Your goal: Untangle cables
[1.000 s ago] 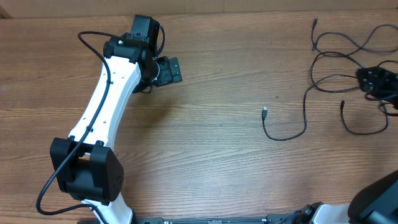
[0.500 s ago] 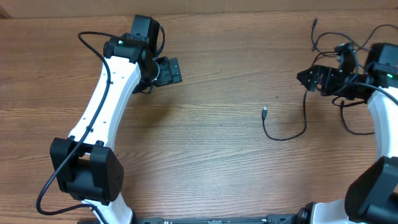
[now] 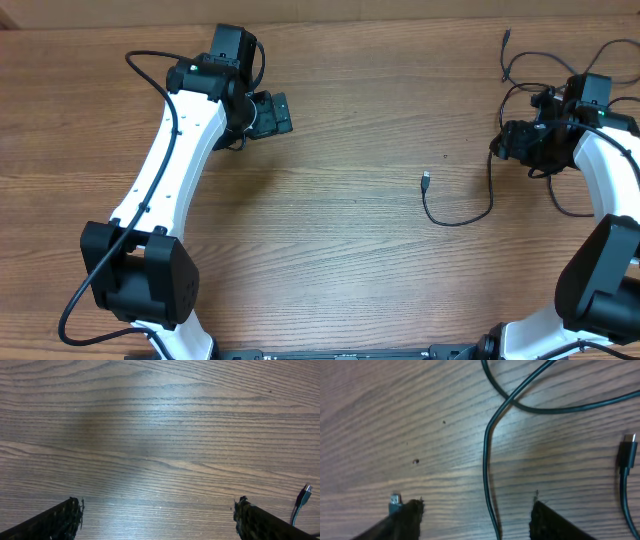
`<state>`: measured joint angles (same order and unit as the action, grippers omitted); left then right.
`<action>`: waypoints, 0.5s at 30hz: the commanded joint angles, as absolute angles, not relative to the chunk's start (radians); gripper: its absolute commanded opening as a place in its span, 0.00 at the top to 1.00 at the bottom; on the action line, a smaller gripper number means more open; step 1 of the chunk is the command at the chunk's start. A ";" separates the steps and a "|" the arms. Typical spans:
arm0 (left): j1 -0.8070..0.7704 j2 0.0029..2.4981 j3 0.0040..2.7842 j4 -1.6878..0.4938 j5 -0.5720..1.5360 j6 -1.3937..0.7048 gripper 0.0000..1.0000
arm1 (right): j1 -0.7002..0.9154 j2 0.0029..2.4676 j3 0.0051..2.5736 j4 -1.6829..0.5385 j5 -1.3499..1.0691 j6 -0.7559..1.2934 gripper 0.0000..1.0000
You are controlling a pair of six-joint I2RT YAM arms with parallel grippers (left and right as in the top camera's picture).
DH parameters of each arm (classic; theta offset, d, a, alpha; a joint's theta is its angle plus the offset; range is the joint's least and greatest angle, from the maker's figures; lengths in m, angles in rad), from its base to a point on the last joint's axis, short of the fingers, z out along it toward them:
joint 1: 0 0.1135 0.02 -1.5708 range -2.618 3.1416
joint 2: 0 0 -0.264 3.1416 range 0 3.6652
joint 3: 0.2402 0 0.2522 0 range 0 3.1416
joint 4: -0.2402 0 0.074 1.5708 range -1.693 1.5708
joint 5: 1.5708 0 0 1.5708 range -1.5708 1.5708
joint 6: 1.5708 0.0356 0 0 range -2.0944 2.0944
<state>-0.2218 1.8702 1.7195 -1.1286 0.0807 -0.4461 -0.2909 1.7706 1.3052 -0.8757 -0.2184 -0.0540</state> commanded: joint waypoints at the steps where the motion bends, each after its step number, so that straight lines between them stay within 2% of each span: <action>1: -0.223 1.843 1.731 -1.123 0.071 -0.442 0.00 | -0.287 1.795 1.307 -0.858 -0.214 -0.048 0.38; 7: -0.223 1.843 1.731 -1.125 0.071 -0.442 0.01 | -0.284 1.813 1.241 -0.818 -0.222 -0.048 0.51; 15: -0.223 1.843 1.731 -1.121 0.071 -0.442 0.00 | -0.255 1.813 1.181 -0.757 -0.173 -0.048 0.57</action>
<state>-0.2218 1.8702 1.7195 -1.1252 0.0807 -0.4461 -0.2768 1.8103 1.2175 -0.7788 -0.2123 -0.0483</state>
